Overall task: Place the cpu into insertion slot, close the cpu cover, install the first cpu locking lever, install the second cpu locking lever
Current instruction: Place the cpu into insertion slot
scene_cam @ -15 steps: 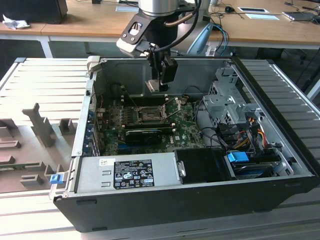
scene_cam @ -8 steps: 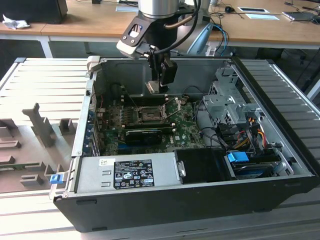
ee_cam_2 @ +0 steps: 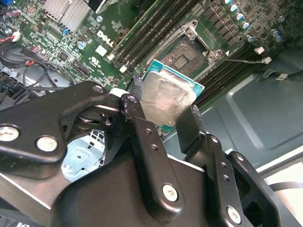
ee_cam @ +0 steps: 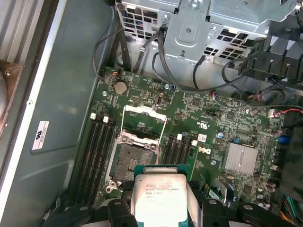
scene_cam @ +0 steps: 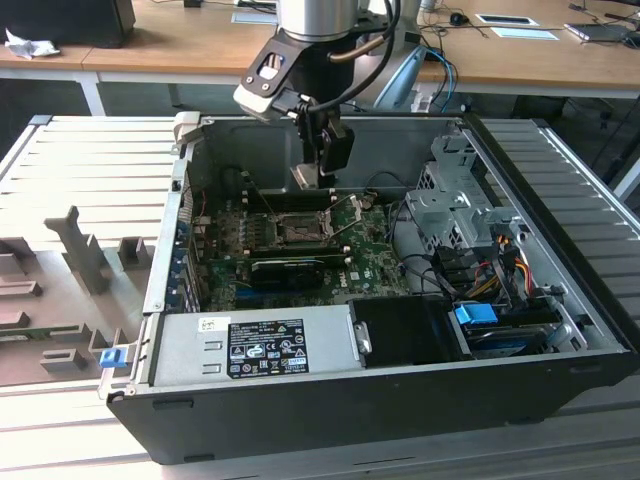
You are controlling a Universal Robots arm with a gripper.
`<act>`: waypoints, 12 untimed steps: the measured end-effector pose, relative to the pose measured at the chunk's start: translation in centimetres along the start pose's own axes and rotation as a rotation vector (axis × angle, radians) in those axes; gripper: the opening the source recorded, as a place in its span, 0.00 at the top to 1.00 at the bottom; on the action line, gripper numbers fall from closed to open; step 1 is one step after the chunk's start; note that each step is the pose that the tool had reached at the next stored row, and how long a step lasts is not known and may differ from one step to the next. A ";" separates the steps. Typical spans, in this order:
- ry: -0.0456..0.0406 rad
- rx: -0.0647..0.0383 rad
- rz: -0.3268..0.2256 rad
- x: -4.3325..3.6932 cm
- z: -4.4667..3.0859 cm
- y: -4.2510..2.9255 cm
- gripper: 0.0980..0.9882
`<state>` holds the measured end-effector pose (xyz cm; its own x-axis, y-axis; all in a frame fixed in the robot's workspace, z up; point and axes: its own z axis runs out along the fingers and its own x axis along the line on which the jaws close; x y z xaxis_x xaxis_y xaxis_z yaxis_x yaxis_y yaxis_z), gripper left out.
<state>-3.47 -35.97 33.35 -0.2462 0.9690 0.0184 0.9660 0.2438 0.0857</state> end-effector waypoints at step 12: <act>0.0001 0.000 0.000 -0.01 0.39 -0.03 0.52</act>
<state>-3.47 -35.97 32.95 -0.2463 0.9690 0.0185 0.9660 0.2438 0.0858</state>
